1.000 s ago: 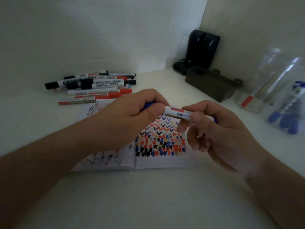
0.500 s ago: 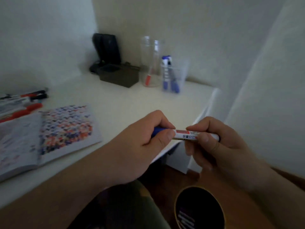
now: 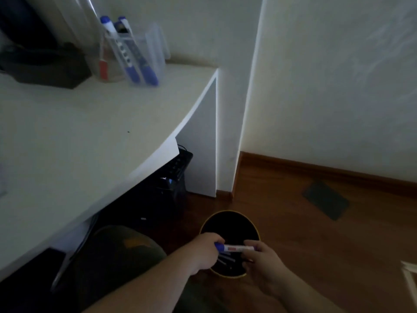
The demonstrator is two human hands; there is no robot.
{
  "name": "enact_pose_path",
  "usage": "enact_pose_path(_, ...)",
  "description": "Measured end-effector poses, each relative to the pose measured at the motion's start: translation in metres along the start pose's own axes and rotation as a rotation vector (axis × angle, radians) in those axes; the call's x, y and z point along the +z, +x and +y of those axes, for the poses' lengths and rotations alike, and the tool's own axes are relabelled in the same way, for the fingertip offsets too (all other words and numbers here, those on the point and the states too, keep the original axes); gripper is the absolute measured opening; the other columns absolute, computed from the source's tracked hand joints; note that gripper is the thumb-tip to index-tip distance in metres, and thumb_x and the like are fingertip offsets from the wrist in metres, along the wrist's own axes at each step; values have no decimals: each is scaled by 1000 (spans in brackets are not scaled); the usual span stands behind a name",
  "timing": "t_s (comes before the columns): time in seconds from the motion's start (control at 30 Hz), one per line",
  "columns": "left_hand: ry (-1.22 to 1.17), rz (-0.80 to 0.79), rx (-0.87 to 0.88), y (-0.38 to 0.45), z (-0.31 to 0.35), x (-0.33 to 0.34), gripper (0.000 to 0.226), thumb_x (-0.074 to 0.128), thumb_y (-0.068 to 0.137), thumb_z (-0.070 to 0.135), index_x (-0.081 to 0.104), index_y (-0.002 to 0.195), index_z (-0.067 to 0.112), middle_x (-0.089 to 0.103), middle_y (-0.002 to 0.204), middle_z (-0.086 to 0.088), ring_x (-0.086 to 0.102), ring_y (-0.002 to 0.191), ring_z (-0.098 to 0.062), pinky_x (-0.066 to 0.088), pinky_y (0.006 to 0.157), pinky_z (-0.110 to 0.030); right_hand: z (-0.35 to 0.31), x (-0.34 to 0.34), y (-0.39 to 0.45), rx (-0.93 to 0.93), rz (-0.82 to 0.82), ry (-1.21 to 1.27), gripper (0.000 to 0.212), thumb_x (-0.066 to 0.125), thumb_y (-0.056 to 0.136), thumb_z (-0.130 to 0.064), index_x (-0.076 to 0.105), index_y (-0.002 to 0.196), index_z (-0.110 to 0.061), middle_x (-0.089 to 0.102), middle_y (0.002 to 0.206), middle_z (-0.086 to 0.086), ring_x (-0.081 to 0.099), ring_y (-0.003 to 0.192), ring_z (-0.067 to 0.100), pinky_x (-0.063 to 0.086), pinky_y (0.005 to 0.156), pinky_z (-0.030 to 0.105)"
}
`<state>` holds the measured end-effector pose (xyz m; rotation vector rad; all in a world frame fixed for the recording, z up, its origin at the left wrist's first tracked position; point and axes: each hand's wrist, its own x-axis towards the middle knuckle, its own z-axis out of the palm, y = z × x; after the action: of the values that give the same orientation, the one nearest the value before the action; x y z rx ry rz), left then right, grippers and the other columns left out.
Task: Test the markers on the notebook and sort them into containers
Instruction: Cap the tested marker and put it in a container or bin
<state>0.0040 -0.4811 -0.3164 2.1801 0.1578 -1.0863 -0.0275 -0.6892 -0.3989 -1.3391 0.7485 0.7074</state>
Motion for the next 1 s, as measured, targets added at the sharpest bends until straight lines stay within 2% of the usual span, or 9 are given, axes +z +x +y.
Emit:
enact_pose_path(0.13,-103,11,-35,13,-9,-4,66,45,96,-1,45,152,34,51,142,-6,60,117,-25,53,104,-40,0,13,16,69,1,172,65,69,94,1,44,149,-23,60,125,18,72,93,37,58,70,42)
enact_pose_path(0.23,-157,132,-13,9,-7,-19,64,45,98,0,44,153,33,42,156,-3,48,134,-26,46,106,-34,-5,15,15,37,62,145,90,68,90,8,28,158,-37,56,131,17,72,76,35,56,62,40)
enact_pose_path(0.37,-179,169,150,-32,7,-47,44,48,105,16,52,146,32,53,147,4,53,127,-13,45,91,-25,-39,30,-23,-70,108,41,65,60,93,4,42,147,-27,64,122,22,66,58,25,50,51,32)
enact_pose_path(0.47,-237,138,381,-110,28,-80,35,53,104,19,61,132,38,66,124,18,62,112,1,50,90,-18,-92,64,-80,-347,26,-107,45,63,96,-1,55,129,-31,75,100,11,68,67,22,54,62,31)
enact_pose_path(0.53,-322,160,568,-175,39,-112,30,61,99,15,70,117,36,73,107,11,70,93,-3,53,77,-17,-132,97,-124,-600,-84,-172,49,65,94,2,60,126,-35,74,92,7,66,67,24,52,64,33)
enact_pose_path(0.6,-346,309,708,-235,39,-153,25,64,91,18,74,108,33,76,98,2,71,78,-11,53,64,-19,-169,138,-168,-835,-223,-184,55,63,90,12,63,121,-34,69,89,11,61,62,26,49,59,33)
enact_pose_path(0.67,-286,602,755,-271,25,-202,21,67,89,20,76,104,33,76,91,-1,68,70,-10,51,58,-21,-197,187,-206,-1037,-379,-234,59,63,87,16,65,117,-34,66,87,9,59,61,26,49,57,30)
enact_pose_path(0.8,-159,1042,498,-290,-52,-306,21,67,97,19,73,102,38,72,88,2,59,63,-3,46,55,-17,-232,302,-229,-1326,-533,-503,48,69,88,-4,61,116,-42,68,89,2,61,70,25,54,66,39)
enact_pose_path(1.0,107,1350,7,-304,-203,-389,14,67,91,25,63,103,31,63,89,7,61,82,-17,41,64,-29,-244,464,-219,-1373,-654,-1106,39,66,92,-24,57,119,-50,64,94,-16,61,73,2,47,63,20)
